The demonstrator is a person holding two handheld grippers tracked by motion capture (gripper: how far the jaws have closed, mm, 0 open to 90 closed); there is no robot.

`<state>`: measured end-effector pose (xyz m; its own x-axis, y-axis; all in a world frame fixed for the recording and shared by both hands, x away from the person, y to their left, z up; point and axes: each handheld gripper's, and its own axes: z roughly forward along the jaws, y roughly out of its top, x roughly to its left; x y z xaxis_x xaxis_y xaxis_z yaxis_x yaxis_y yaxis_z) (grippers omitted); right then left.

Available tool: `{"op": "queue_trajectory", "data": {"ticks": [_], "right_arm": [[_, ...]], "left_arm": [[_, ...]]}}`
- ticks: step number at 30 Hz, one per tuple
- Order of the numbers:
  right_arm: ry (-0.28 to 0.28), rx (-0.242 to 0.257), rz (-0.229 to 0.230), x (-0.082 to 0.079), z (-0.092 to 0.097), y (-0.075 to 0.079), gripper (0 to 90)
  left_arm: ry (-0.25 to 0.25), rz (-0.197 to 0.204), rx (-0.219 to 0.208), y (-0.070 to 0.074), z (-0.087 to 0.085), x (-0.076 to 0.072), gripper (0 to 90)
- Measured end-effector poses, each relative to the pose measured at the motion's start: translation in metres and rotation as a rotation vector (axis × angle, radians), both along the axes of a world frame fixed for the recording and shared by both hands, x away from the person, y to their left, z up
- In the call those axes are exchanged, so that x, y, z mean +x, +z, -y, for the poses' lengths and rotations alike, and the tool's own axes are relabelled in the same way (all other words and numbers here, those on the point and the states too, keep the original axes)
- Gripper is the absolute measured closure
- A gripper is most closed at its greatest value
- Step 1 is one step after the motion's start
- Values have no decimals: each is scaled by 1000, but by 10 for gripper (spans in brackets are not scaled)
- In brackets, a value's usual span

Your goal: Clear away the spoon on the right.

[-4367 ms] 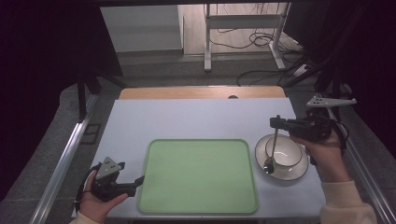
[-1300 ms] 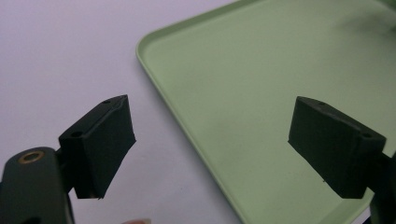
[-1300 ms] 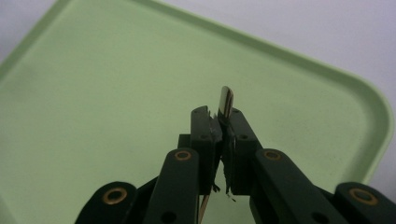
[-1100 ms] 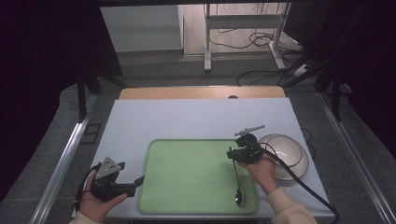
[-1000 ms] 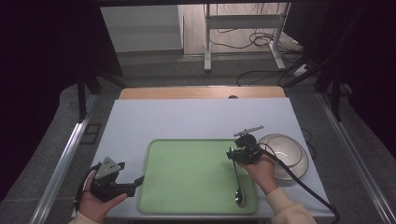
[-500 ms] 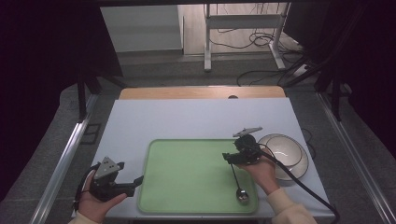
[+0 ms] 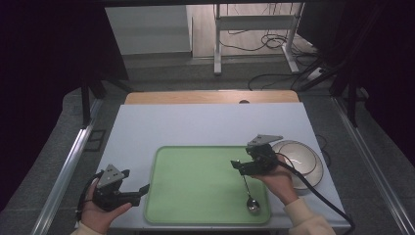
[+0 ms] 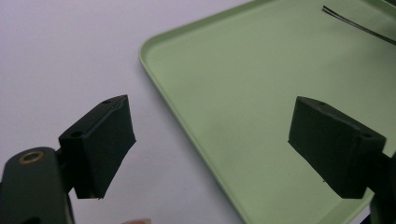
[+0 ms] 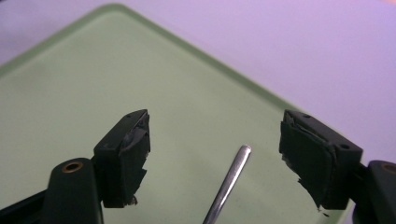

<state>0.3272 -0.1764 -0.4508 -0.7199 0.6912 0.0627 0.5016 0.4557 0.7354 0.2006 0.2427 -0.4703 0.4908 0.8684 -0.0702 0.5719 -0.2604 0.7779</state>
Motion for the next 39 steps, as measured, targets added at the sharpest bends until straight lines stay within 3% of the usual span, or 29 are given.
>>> {"op": "queue_trajectory", "data": {"ticks": [3,10,17,20,28,31,37,39], "right_arm": [[21,32,16,-3,5,7,236],[37,48,4,-3,15,8,235],[46,55,35,-9,23,15,236],[35,49,54,-16,30,19,234],[-3,116,96,-41,57,30,235],[-13,145,101,-51,70,30,235],[-23,149,124,-67,91,23,235],[-46,175,120,-74,105,17,237]], "left_arm": [[-1,2,0,2,1,0,141],[-4,9,6,3,3,0,141],[1,27,-8,6,2,2,141],[-7,33,-12,5,2,2,141],[-20,35,-16,6,4,2,140],[-17,34,-16,6,5,2,140],[-18,21,-9,4,7,3,140],[-16,17,-9,3,7,3,140]]}}
